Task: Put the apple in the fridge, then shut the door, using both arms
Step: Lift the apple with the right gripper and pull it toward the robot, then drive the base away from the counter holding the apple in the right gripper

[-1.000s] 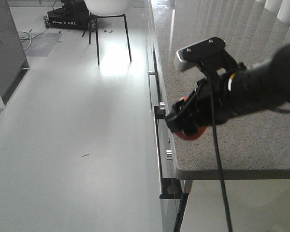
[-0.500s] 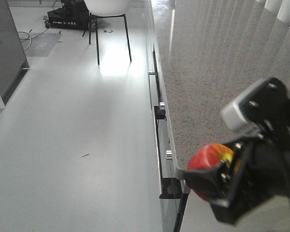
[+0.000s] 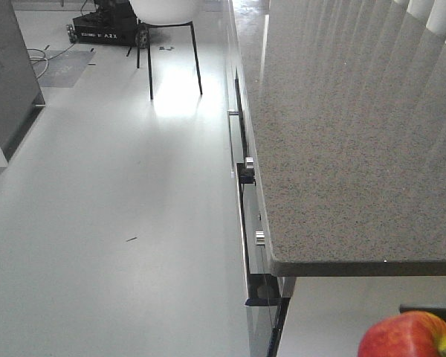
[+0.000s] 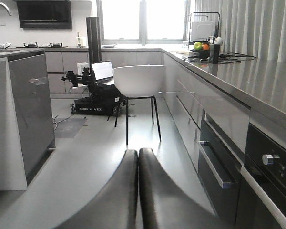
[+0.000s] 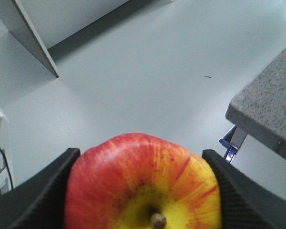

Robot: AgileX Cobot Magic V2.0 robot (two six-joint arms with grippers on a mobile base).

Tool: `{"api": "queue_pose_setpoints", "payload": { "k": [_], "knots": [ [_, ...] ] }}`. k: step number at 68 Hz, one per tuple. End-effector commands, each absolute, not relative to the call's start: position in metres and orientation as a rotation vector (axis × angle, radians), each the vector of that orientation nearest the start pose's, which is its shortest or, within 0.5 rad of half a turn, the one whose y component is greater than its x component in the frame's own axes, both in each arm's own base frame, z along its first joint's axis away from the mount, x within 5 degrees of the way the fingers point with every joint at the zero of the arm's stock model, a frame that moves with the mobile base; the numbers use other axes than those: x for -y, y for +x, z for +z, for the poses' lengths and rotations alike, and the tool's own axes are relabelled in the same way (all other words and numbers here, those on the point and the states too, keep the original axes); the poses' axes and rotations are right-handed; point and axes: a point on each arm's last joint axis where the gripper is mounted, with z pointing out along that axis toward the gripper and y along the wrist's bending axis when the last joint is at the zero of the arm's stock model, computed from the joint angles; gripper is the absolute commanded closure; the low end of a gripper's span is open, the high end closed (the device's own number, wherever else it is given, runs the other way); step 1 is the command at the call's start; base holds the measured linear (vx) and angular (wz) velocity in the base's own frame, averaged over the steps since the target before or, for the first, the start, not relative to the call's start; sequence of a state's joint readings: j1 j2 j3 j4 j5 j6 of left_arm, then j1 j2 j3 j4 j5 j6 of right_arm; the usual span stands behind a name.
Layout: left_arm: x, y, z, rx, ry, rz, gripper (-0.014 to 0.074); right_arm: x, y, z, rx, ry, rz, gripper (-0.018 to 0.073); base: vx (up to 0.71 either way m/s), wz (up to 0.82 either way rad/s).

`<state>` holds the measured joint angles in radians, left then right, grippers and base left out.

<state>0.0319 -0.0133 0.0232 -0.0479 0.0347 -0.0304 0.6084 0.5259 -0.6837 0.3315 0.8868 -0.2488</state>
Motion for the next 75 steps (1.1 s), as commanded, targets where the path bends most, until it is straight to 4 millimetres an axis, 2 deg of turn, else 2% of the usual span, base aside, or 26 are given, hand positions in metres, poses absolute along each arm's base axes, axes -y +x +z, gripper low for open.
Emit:
{"api": "queue_pose_setpoints", "payload": {
  "k": [1,75],
  "knots": [
    [-0.0020,0.0550,0.2083,-1.444,-0.094,-0.049,0.0603,-0.0659,0.0521,0.3419,-1.983,-0.809,0.639,0.0371,0.00,0.00],
    [-0.0020,0.0550,0.2083,-1.444,-0.094,-0.049,0.0603,-0.0638,0.0480,0.3406,-1.996,-0.826,0.639,0.0370,0.00,0.00]
  ]
}}
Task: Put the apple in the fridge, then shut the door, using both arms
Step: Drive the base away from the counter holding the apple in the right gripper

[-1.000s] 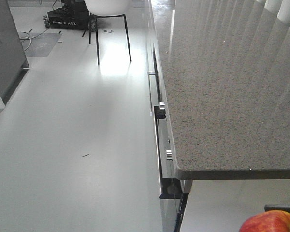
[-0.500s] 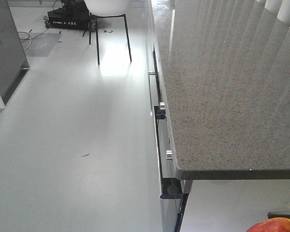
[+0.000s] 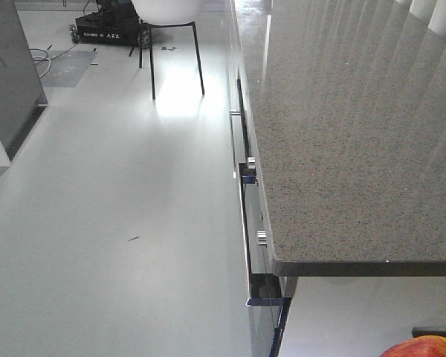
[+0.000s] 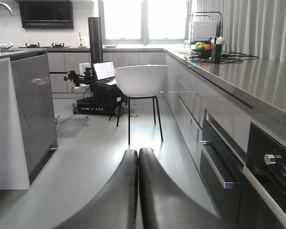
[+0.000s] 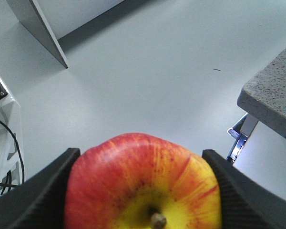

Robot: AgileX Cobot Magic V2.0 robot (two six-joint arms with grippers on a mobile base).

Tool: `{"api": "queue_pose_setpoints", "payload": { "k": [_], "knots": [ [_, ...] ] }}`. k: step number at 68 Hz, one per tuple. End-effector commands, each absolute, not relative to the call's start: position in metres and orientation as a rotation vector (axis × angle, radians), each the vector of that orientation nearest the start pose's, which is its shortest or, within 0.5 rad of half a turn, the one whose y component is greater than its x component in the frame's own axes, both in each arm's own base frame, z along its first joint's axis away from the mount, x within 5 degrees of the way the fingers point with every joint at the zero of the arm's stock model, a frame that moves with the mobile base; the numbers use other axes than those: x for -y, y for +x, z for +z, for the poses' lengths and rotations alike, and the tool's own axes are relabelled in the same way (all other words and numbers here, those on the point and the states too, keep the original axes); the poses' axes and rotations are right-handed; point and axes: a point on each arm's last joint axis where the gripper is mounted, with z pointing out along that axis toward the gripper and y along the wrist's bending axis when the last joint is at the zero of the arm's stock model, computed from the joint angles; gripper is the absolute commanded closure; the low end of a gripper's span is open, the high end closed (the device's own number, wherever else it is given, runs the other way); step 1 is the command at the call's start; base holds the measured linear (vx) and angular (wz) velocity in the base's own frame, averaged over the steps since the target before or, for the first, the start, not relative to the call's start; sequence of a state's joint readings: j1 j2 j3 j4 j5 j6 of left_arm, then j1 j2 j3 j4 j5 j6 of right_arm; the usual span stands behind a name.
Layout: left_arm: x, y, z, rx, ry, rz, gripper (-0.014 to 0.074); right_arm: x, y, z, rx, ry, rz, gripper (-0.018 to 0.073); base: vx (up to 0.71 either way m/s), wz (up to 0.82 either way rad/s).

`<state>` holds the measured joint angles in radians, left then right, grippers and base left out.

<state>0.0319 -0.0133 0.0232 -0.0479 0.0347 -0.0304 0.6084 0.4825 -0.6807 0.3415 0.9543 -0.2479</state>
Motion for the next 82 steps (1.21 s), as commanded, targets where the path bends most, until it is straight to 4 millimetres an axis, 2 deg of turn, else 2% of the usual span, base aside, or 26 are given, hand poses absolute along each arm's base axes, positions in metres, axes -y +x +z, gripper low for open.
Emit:
{"api": "queue_pose_setpoints", "payload": {
  "k": [1,38,82],
  "knots": [
    [-0.0020,0.0550,0.2083,-1.444,-0.094,-0.049,0.0603,-0.0638,0.0480,0.3406,-1.996,-0.826,0.639,0.0370,-0.01,0.07],
    [-0.0020,0.0550,0.2083,-1.444,-0.094,-0.049,0.0603,-0.0638,0.0480,0.3406,-1.996,-0.826,0.639,0.0368,-0.05,0.26],
    [-0.0020,0.0550,0.2083,-1.444,-0.094,-0.049,0.0603,-0.0638,0.0480,0.3406,-1.996,-0.826,0.639,0.0368,-0.11,0.55]
  ]
}}
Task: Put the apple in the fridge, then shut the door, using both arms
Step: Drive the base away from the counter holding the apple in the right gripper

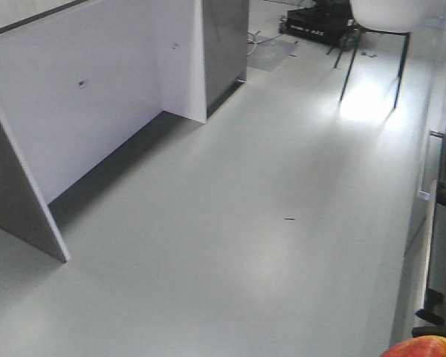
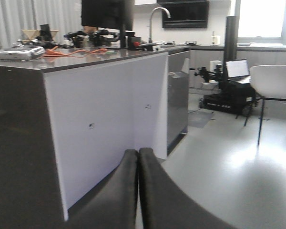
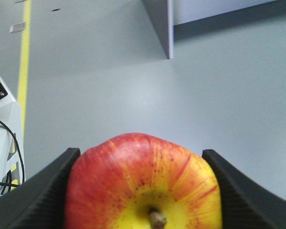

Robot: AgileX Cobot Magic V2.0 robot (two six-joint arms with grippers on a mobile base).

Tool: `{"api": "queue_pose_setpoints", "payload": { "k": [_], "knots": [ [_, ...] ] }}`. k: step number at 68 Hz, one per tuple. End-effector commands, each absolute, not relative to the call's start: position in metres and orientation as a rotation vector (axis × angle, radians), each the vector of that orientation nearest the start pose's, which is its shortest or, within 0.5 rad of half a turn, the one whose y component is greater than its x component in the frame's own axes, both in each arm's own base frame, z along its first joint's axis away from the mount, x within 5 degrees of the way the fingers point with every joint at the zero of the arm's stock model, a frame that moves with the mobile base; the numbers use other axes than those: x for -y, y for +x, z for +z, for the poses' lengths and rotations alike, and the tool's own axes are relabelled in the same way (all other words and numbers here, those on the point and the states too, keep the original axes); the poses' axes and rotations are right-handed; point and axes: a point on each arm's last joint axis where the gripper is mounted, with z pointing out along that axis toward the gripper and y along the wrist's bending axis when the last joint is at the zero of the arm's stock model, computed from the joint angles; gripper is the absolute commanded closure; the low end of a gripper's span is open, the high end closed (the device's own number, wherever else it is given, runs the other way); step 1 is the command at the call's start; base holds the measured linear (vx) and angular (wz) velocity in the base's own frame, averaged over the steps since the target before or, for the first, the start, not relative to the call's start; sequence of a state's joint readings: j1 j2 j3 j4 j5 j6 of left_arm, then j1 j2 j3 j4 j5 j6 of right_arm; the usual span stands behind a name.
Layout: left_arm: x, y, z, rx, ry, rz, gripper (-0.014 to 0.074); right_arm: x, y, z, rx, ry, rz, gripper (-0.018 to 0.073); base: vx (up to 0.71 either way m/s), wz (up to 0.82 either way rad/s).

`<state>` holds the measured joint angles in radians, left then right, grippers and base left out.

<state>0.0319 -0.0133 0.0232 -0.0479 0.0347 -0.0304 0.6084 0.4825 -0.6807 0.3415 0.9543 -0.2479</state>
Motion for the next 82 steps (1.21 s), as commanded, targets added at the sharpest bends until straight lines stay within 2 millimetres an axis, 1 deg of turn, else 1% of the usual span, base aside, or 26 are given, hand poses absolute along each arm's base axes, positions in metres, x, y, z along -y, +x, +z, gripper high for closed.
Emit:
{"api": "queue_pose_setpoints", "payload": {
  "k": [1,55,82],
  "knots": [
    [-0.0020,0.0550,0.2083,-1.444,-0.094,-0.049,0.0603,-0.0638,0.0480,0.3406,-1.996,-0.826,0.639,0.0368,-0.13,0.64],
    [-0.0020,0.0550,0.2083,-1.444,-0.094,-0.049,0.0603,-0.0638,0.0478,0.3404,-1.999,-0.828,0.639,0.0368,-0.14,0.57],
    [-0.0020,0.0550,0.2083,-1.444,-0.094,-0.049,0.0603,-0.0638,0.0480,0.3406,-1.996,-0.826,0.639,0.0368,-0.11,0.44]
  ]
}}
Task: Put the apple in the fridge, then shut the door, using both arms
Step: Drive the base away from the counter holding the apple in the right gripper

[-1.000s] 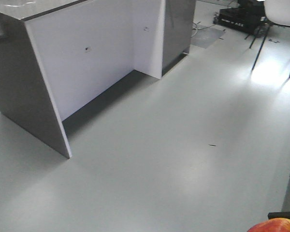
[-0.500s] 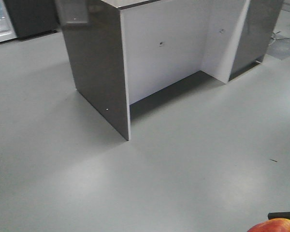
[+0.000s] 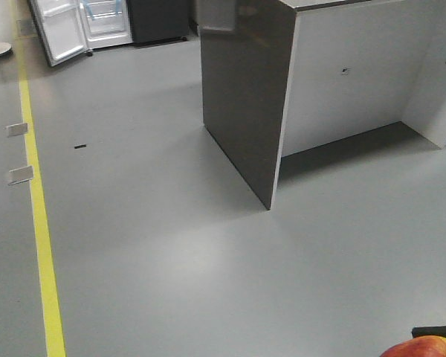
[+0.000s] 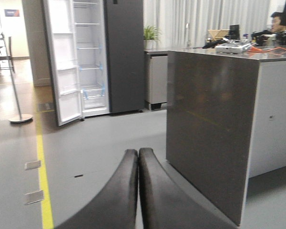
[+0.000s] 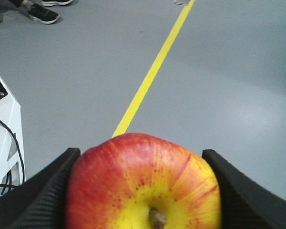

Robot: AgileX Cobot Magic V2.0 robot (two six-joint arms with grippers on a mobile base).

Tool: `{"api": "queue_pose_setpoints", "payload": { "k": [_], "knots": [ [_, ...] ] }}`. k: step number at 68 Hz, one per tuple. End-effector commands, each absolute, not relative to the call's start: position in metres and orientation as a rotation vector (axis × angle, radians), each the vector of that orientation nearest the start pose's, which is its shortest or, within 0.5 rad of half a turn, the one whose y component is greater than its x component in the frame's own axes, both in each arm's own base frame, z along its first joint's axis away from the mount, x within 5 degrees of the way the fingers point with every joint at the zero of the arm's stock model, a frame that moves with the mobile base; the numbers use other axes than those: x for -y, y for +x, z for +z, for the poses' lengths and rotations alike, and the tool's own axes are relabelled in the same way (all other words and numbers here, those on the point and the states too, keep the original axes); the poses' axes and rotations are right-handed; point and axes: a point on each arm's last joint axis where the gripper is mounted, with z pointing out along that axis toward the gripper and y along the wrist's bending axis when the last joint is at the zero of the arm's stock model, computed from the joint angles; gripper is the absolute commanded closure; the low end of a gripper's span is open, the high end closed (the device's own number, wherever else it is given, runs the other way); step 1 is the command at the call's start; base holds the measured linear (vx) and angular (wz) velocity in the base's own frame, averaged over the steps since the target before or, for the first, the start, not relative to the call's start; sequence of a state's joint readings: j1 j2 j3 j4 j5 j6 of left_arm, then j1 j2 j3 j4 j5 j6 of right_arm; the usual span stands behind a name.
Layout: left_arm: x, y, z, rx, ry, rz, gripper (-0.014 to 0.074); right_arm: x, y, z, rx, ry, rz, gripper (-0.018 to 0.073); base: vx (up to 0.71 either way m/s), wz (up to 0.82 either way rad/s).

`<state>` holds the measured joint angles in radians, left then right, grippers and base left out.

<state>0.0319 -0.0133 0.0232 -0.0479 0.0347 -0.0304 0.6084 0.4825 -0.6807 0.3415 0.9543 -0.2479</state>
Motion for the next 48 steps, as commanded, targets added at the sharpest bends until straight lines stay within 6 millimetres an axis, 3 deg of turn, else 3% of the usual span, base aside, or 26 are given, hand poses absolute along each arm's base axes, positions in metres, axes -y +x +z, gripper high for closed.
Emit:
{"api": "queue_pose_setpoints", "payload": {
  "k": [1,22,48],
  "knots": [
    [-0.0020,0.0550,0.2083,-1.444,-0.094,-0.049,0.0603,-0.0638,0.0479,0.3405,-1.997,-0.827,0.639,0.0368,-0.08,0.31],
    [-0.0020,0.0550,0.2083,-1.444,-0.094,-0.049,0.0603,-0.0638,0.0479,0.3405,-1.998,-0.827,0.639,0.0368,-0.05,0.19],
    [-0.0020,0.0550,0.2083,-1.444,-0.094,-0.049,0.0603,-0.0638,0.0478,0.3404,-1.999,-0.828,0.639,0.0368,0.03,-0.04]
  ]
}}
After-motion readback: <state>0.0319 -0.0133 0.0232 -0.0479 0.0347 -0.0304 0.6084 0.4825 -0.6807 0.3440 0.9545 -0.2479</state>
